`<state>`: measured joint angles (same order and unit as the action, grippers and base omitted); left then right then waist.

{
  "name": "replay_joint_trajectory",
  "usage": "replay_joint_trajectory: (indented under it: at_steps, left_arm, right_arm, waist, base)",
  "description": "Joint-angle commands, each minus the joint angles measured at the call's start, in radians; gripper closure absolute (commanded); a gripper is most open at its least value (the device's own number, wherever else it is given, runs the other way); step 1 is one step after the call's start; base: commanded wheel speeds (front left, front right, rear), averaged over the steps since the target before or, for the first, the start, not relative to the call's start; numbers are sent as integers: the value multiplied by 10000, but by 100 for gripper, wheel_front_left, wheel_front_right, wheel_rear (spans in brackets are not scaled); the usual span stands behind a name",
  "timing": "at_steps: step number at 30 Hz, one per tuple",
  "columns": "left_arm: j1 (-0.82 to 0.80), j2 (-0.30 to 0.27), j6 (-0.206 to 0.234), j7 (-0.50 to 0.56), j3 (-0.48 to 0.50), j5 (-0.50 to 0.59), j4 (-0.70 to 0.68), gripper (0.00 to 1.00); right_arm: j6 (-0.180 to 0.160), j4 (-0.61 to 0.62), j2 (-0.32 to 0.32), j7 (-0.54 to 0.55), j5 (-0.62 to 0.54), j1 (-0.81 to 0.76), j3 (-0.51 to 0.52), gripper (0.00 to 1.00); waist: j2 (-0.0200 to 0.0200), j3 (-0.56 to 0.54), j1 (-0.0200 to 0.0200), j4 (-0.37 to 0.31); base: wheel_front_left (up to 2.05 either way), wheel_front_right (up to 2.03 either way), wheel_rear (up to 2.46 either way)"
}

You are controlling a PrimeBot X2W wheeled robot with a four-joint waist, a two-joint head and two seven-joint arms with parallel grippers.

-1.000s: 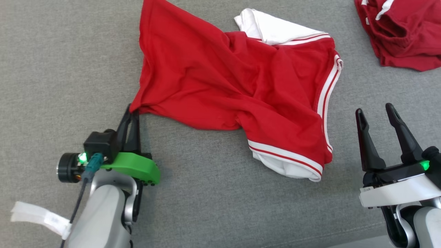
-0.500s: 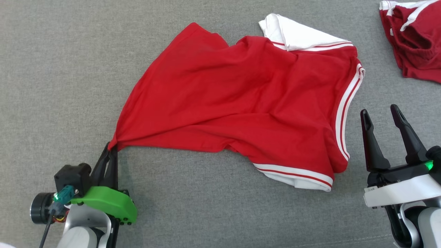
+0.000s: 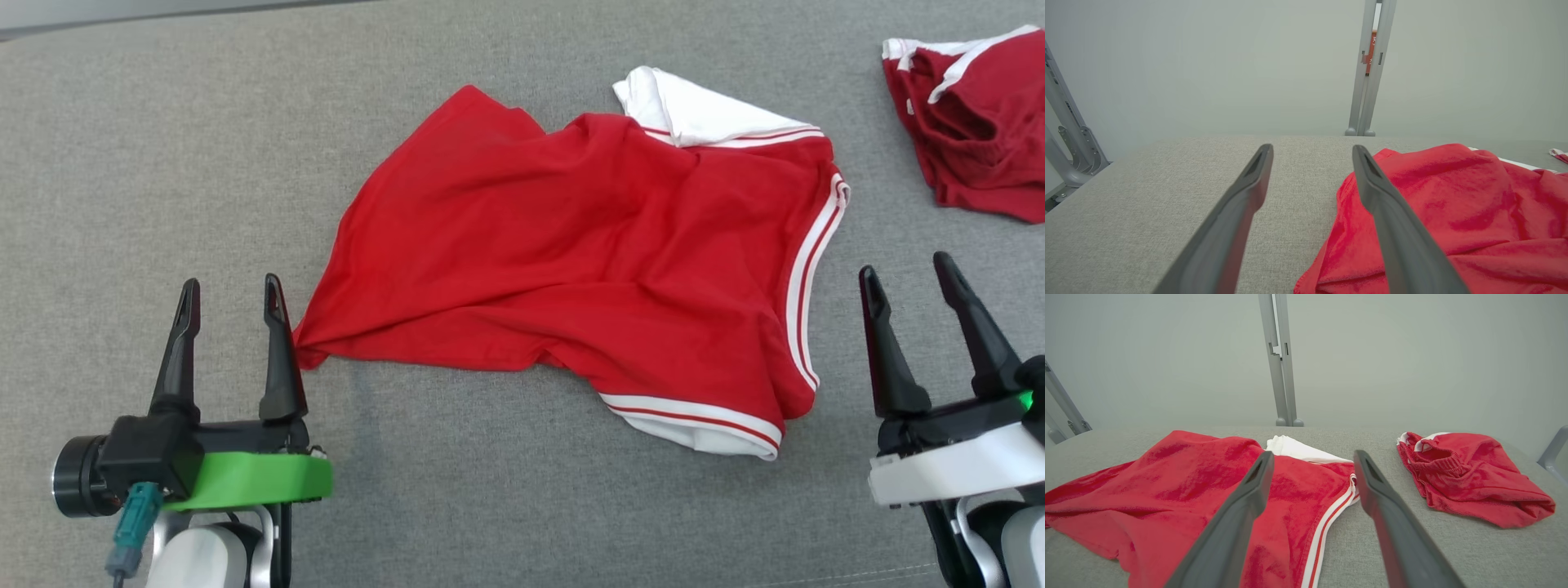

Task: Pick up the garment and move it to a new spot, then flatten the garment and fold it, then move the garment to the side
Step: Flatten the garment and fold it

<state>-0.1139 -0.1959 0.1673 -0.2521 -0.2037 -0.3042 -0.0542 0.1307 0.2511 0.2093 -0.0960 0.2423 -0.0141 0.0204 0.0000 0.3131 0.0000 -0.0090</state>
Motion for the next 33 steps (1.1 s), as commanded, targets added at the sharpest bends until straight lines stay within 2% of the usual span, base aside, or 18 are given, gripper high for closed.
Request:
replay_joint_trajectory:
  at_steps: [1, 7, 22, 27, 33]
  left_arm:
    - [89, -113, 84, -50, -82, 227, -37, 0]
    - [420, -263, 259, 51, -194, 461, -64, 0]
    - [448, -385, 308, 253, -326, 424, -74, 0]
    - [196, -395, 312, 244, -419, 513, -177, 0]
    - [-228, -255, 246, 212, -647, 619, -217, 0]
  right_arm:
    - [0, 62, -31, 71, -76, -225, -39, 0]
    - [0, 166, -133, 228, -72, -531, -145, 0]
    - [0, 31, -163, 362, 16, -659, -139, 0]
    - [0, -863, -187, 530, 324, -902, -444, 0]
    - [0, -2533, -125, 273, 732, -619, -485, 0]
  waist:
    - [0, -250, 0, -18]
    - [0, -527, 0, -114]
    - [0, -640, 0, -110]
    - [0, -428, 0, -64]
    - [0, 28, 0, 112]
  base:
    - [0, 0, 0]
    - [0, 0, 0]
    - [0, 0, 0]
    - [0, 0, 0]
    - [0, 0, 0]
